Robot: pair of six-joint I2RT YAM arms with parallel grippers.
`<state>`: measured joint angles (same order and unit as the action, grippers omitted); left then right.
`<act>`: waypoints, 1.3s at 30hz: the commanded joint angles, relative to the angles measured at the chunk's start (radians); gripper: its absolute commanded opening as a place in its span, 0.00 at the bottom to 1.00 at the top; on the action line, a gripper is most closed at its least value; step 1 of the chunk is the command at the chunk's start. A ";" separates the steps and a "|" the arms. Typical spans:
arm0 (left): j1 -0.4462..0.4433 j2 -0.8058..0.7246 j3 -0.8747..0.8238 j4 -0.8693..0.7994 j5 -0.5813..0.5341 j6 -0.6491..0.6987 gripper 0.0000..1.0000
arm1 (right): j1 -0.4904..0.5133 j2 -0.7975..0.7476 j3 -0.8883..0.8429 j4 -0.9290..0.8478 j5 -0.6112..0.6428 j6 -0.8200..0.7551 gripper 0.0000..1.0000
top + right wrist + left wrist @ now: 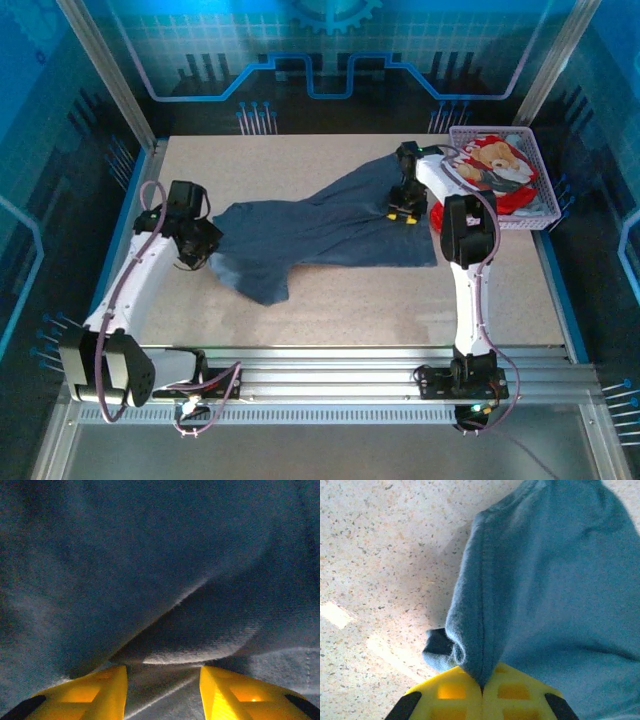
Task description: Fold and stack the t-shirts
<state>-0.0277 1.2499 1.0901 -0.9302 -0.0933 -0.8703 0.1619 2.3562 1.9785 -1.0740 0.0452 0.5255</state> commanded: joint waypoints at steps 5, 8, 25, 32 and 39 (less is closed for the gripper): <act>-0.005 0.255 0.222 0.102 0.016 0.064 0.00 | -0.031 0.033 0.053 -0.035 0.017 0.006 0.44; 0.007 0.446 0.318 0.135 0.011 0.107 0.00 | -0.032 0.052 0.076 -0.044 0.025 0.019 0.44; 0.055 0.730 0.536 0.385 0.179 0.262 0.54 | -0.009 0.009 0.085 -0.054 0.048 0.041 0.44; 0.175 0.378 0.087 0.371 0.091 0.150 0.50 | 0.013 -0.161 -0.024 -0.007 0.041 0.042 0.47; 0.269 0.475 -0.020 0.560 0.345 0.121 0.39 | 0.043 -0.324 -0.243 0.106 -0.086 0.076 0.51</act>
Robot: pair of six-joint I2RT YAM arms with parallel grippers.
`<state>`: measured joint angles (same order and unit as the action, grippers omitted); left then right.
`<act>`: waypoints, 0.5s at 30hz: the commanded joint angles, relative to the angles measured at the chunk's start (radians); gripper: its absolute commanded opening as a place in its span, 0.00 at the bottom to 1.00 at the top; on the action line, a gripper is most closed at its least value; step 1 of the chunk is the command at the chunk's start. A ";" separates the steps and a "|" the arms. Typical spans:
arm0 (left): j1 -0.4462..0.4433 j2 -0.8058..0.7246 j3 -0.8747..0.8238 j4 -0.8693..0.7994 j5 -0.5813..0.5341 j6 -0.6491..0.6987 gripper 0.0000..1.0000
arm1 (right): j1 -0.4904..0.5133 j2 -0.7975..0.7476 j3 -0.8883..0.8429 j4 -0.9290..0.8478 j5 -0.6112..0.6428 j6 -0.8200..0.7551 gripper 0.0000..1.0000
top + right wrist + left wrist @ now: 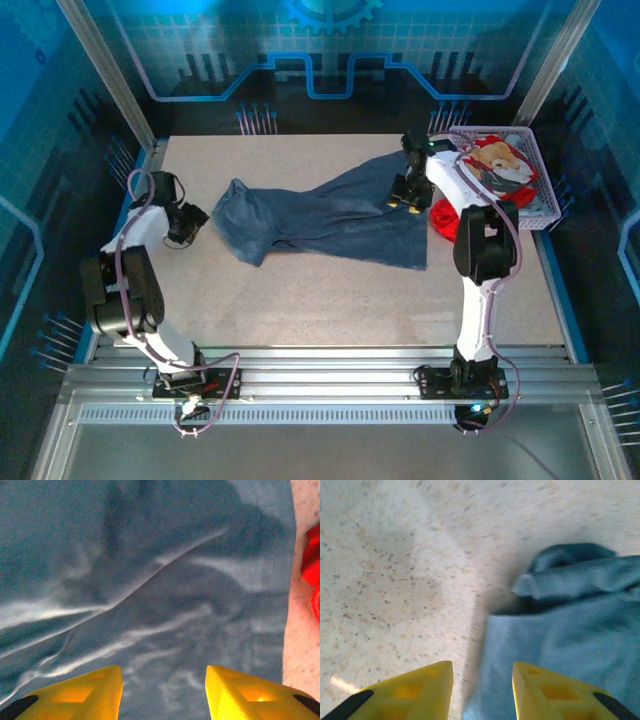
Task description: Fold and stack the t-shirts
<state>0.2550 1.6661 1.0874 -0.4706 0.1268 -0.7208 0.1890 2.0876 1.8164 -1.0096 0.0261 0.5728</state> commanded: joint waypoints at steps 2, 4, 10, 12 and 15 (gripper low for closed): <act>-0.017 0.113 0.011 0.099 0.133 -0.029 0.41 | 0.007 -0.107 -0.162 0.068 -0.094 0.059 0.52; -0.023 0.159 0.037 0.083 0.138 -0.016 0.41 | -0.005 -0.154 -0.235 0.098 -0.111 0.080 0.52; -0.046 0.201 0.047 0.100 0.134 -0.002 0.43 | -0.021 -0.257 -0.373 0.112 -0.114 0.085 0.53; -0.056 0.216 0.053 0.111 0.140 -0.009 0.44 | -0.025 -0.280 -0.413 0.119 -0.115 0.085 0.53; -0.086 0.227 0.077 0.119 0.137 -0.012 0.44 | -0.026 -0.301 -0.455 0.121 -0.114 0.084 0.53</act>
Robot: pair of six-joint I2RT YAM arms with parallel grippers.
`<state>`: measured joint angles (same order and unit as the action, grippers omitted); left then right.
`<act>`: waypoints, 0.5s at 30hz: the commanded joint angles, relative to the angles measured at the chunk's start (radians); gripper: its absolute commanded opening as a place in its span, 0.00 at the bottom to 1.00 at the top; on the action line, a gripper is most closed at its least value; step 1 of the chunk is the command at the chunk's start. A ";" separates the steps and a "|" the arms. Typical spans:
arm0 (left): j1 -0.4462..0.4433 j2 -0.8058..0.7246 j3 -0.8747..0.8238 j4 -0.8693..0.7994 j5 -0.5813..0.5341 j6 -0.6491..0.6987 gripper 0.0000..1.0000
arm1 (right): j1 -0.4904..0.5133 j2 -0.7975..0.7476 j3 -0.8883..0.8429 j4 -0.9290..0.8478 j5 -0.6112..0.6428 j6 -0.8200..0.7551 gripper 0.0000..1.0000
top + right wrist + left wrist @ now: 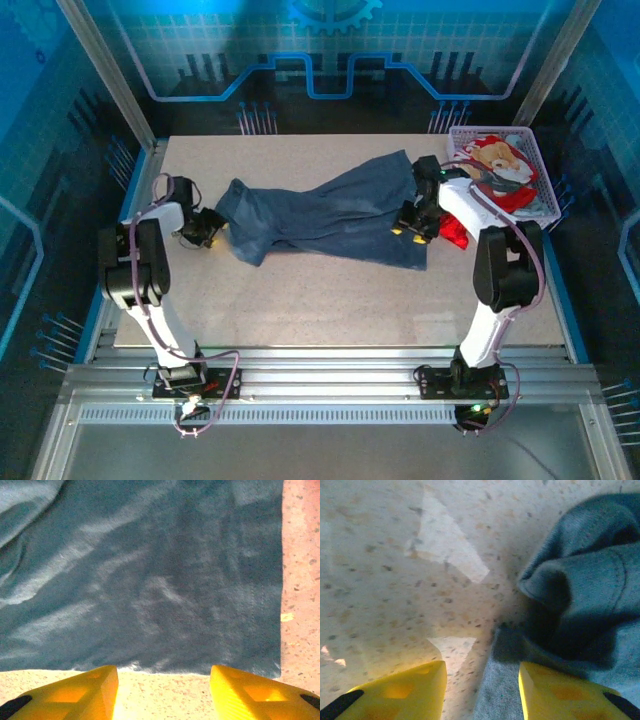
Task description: Fold and stack the t-shirts
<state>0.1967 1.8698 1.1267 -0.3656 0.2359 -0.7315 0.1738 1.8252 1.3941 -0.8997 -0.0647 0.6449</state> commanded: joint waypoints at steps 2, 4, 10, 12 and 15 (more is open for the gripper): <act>-0.049 0.049 0.079 -0.033 0.005 0.010 0.43 | -0.011 -0.047 -0.055 0.010 -0.019 0.012 0.53; -0.066 0.079 0.115 -0.090 -0.029 0.017 0.40 | -0.010 -0.054 -0.071 0.007 -0.013 0.012 0.53; -0.080 0.114 0.121 -0.085 -0.056 0.006 0.22 | -0.015 -0.072 -0.097 -0.004 0.018 0.022 0.52; -0.086 0.095 0.114 -0.086 -0.083 0.003 0.03 | -0.024 -0.079 -0.116 -0.003 0.031 0.036 0.52; -0.086 0.000 0.078 -0.120 -0.178 -0.015 0.00 | -0.053 -0.092 -0.150 0.001 0.059 0.064 0.53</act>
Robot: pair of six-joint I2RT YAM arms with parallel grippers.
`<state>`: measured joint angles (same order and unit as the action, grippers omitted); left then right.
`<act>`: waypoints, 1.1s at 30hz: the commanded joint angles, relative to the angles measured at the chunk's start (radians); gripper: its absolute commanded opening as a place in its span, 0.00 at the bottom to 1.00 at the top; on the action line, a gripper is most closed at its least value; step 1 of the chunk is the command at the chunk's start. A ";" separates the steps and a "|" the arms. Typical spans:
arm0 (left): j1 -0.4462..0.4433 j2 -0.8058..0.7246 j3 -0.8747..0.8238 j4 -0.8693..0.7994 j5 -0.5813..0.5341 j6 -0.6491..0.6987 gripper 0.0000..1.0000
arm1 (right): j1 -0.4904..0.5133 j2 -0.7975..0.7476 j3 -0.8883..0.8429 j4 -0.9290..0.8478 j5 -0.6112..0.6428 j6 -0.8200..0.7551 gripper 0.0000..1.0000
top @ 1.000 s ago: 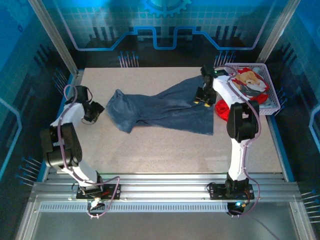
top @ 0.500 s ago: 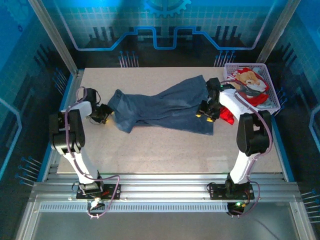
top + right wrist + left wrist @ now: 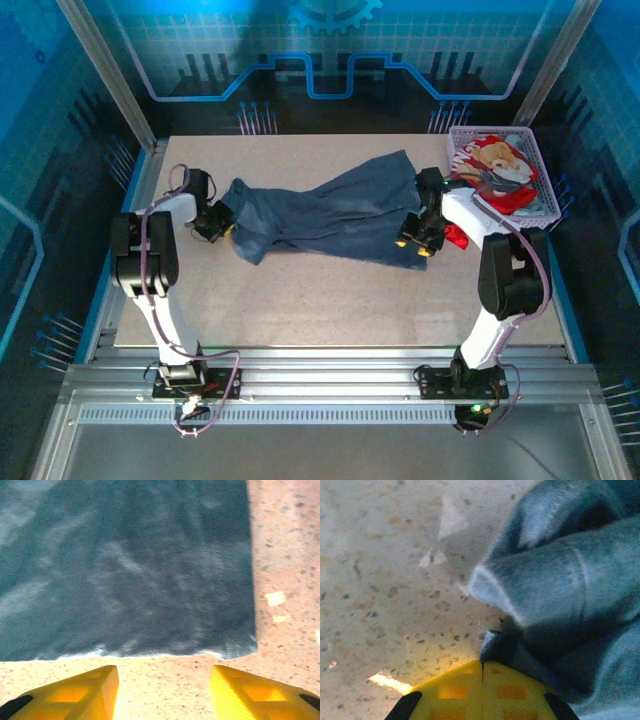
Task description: Fold and stack the t-shirts
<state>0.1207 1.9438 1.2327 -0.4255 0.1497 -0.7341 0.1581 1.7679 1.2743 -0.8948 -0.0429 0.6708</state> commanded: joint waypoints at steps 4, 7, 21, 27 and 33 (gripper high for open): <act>-0.010 -0.230 -0.088 -0.107 -0.165 -0.035 0.00 | -0.057 -0.030 -0.043 -0.015 0.066 0.054 0.56; -0.010 -0.307 -0.131 -0.136 -0.164 -0.070 0.00 | -0.061 -0.001 -0.071 -0.006 0.052 0.073 0.59; -0.013 -0.549 -0.320 -0.194 -0.133 -0.164 0.00 | -0.045 0.155 -0.058 0.066 -0.010 0.093 0.27; -0.015 -0.662 -0.276 -0.240 -0.124 -0.179 0.00 | 0.005 -0.033 -0.032 0.068 0.046 0.088 0.00; -0.018 -0.725 -0.060 -0.269 -0.132 -0.237 0.00 | 0.031 -0.216 0.178 -0.001 0.048 0.021 0.00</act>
<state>0.1070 1.2701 1.0550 -0.6746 0.0216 -0.9276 0.1806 1.6512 1.3472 -0.8673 -0.0036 0.7322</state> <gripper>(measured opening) 0.053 0.058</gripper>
